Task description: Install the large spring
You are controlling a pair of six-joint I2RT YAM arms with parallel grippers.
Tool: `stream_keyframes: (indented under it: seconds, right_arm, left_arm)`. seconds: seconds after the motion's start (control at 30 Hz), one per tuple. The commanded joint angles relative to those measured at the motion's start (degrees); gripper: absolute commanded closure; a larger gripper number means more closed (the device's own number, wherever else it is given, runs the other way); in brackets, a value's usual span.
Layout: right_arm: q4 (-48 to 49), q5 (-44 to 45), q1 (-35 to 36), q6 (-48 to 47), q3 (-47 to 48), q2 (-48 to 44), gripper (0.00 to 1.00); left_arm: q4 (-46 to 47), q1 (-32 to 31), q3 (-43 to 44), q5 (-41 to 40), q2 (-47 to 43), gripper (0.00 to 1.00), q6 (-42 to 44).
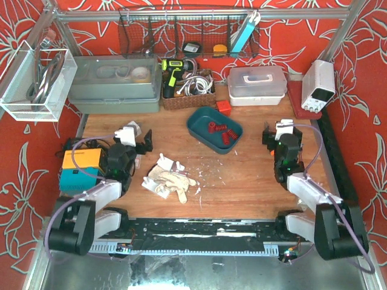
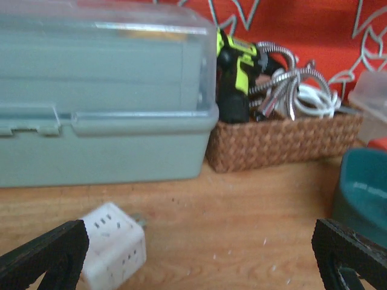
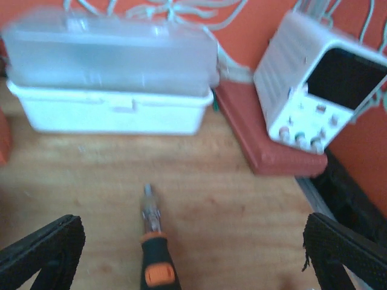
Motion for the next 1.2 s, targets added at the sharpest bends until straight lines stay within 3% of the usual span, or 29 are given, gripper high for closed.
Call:
stream_keyframes:
  seconds: [0.0, 0.23, 0.33, 0.53, 0.63, 0.93, 1.17]
  right_arm:
    - [-16.12, -5.26, -0.13, 3.01, 6.32, -5.98, 0.01]
    - [-56.03, -4.15, -0.17, 26.49, 28.38, -5.56, 0.01]
    - [-66.80, -1.73, -0.16, 32.74, 32.20, -3.53, 0.01]
    - [-64.92, -16.17, -0.38, 29.40, 28.71, -6.58, 0.01]
    - [-62.64, -23.63, 0.58, 30.69, 26.89, -9.99, 0.01]
    - [-62.48, -16.61, 13.14, 29.23, 26.19, -14.08, 0.02]
    - [-58.39, -10.10, 23.30, 27.27, 23.53, -10.97, 0.03]
  left_arm:
    - [-17.96, 0.38, 6.95, -2.59, -8.90, 0.00, -7.28]
    - [-50.95, 0.41, 23.01, -5.31, -15.90, 0.00, -30.71]
    - [-58.34, 0.41, 25.88, -1.09, -16.79, 0.00, -33.45]
    - [-58.55, 0.38, 23.51, 20.17, -18.14, 0.00, -33.40]
    - [-58.79, 0.38, 21.49, 24.58, -19.34, 0.00, -33.37]
    - [-65.21, -4.79, 19.94, 18.78, -23.35, 0.20, -30.07]
    - [-70.13, -18.29, 21.98, 6.68, -21.14, 0.44, -30.87]
